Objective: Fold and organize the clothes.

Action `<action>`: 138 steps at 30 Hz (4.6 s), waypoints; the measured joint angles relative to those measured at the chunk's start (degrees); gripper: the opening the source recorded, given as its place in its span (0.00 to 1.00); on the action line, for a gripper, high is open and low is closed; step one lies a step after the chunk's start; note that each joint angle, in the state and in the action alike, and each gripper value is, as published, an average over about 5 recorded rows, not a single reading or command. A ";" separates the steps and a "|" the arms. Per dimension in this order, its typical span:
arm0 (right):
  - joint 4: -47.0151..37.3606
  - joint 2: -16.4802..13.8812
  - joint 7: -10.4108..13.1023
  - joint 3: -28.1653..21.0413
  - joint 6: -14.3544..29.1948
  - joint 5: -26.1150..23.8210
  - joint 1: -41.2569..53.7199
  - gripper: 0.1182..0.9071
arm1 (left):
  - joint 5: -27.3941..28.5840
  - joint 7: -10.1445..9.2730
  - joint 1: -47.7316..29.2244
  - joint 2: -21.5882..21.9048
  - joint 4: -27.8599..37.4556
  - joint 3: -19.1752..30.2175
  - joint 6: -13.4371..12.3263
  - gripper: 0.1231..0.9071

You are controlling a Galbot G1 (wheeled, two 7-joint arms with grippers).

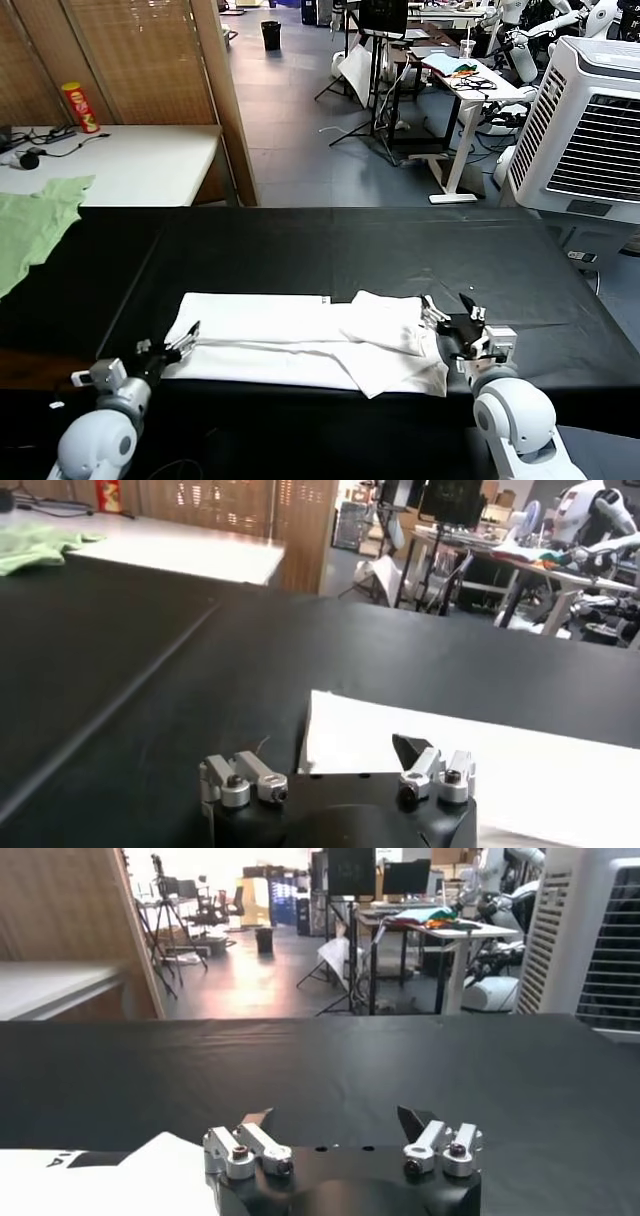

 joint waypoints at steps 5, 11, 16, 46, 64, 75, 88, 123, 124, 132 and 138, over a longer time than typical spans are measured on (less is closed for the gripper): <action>0.07 0.04 -0.06 -0.07 0.04 -0.08 0.05 0.86 | 0.42 0.06 0.61 -0.62 0.51 0.11 -0.37 0.81; 0.15 0.23 -0.17 -0.17 0.10 -0.53 0.01 0.86 | -0.29 0.05 0.79 -0.71 1.00 0.07 -0.52 0.50; 0.23 0.37 -0.37 -0.25 0.11 -1.08 0.04 0.86 | -0.01 0.00 0.51 -0.64 1.53 0.16 -0.32 0.16; 1.33 1.58 -0.37 0.99 0.78 -2.52 -1.87 0.86 | 21.09 -1.29 3.48 10.31 1.45 -7.11 -3.66 0.04; 2.50 2.60 -0.16 4.18 1.13 -5.11 -5.33 0.86 | -0.07 -9.63 -3.27 -3.75 -16.77 15.70 9.58 0.04; 2.42 3.72 -0.21 4.42 1.12 -6.50 -5.98 0.86 | -1.26 -10.79 -8.68 -9.13 -15.57 25.36 10.02 0.04; 2.08 4.08 -0.47 4.04 1.19 -7.03 -5.97 0.86 | 6.28 -7.90 -8.81 -13.05 -11.95 27.51 6.71 0.04; -2.40 -6.86 -22.96 -15.87 11.91 -13.81 5.03 0.86 | 23.03 -2.03 -4.07 -10.80 -15.83 21.78 -2.22 0.86; -2.83 -7.23 -23.63 -17.63 12.35 -15.06 5.84 0.86 | 23.32 -2.09 -3.79 -10.47 -15.84 20.73 -2.35 0.86; -6.32 -7.95 -25.43 -29.06 13.45 -21.42 12.07 0.86 | 27.08 -2.21 -1.26 -10.75 -15.50 16.73 -3.94 0.86; -8.20 -7.48 -24.55 -32.11 13.34 -23.01 14.15 0.81 | 28.82 -2.25 0.24 -11.59 -15.46 15.96 -4.69 0.86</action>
